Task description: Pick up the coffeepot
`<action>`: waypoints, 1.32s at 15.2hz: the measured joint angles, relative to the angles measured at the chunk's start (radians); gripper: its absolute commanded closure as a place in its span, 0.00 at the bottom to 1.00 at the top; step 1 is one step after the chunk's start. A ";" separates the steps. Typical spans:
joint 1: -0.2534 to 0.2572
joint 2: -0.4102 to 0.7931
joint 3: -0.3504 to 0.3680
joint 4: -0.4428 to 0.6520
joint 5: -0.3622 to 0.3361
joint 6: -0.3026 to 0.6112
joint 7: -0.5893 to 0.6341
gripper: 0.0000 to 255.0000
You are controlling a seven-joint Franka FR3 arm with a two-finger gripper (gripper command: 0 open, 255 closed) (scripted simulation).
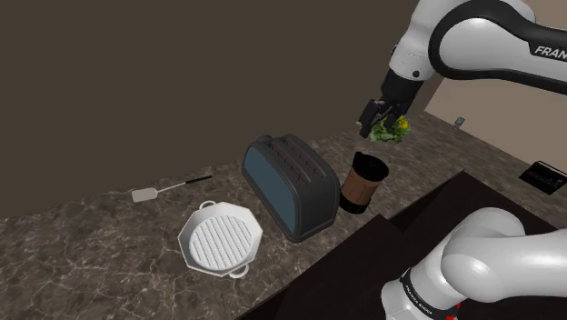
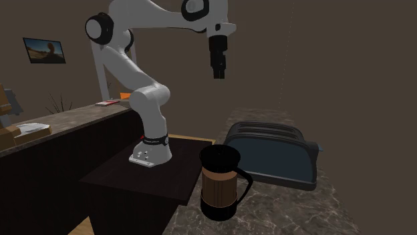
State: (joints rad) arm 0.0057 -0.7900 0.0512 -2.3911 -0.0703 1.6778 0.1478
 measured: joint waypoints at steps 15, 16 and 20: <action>-0.081 0.080 -0.303 -0.204 -0.117 0.336 -0.289 0.00; -0.087 0.096 -0.329 -0.212 -0.124 0.365 -0.314 0.00; -0.097 0.202 -0.442 -0.210 -0.138 0.482 -0.425 0.00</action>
State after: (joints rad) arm -0.0909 -0.5879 -0.3912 -2.6009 -0.2078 2.1601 -0.2767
